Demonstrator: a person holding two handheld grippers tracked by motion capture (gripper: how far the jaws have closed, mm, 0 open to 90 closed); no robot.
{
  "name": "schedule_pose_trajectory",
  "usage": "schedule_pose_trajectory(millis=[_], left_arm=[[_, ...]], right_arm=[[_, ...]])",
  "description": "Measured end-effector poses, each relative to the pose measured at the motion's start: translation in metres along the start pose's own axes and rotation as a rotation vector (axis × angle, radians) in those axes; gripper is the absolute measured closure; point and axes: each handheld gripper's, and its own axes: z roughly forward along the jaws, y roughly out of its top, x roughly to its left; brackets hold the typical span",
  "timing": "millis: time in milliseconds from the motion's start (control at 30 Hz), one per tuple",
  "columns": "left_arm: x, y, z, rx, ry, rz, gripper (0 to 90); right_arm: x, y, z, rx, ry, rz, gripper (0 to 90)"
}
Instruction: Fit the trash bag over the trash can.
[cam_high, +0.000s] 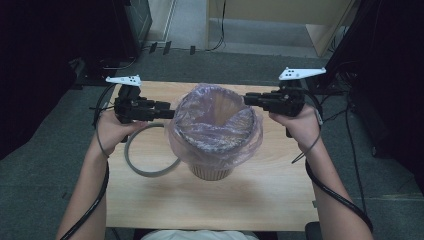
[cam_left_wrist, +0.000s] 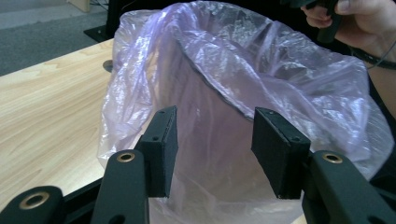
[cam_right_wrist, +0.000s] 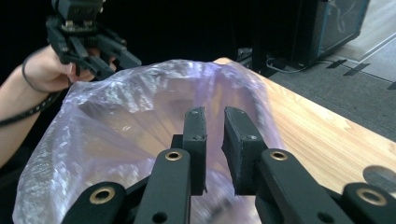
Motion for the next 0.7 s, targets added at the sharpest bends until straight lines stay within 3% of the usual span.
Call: schedule_pose_trajectory(millis=[233, 567, 700], left_arm=[[-0.006, -0.002, -0.001, -0.006, -0.023, 0.005, 49.2], [-0.010, -0.003, -0.001, 0.010, -0.032, 0.013, 48.3], [-0.013, -0.003, -0.001, 0.009, -0.037, 0.015, 48.3]], right_arm=[[0.013, 0.022, 0.027, 0.085, 0.027, -0.037, 77.6], [0.028, 0.036, 0.061, 0.200, 0.042, -0.071, 77.6], [0.038, 0.047, 0.069, 0.228, 0.058, -0.070, 81.8]])
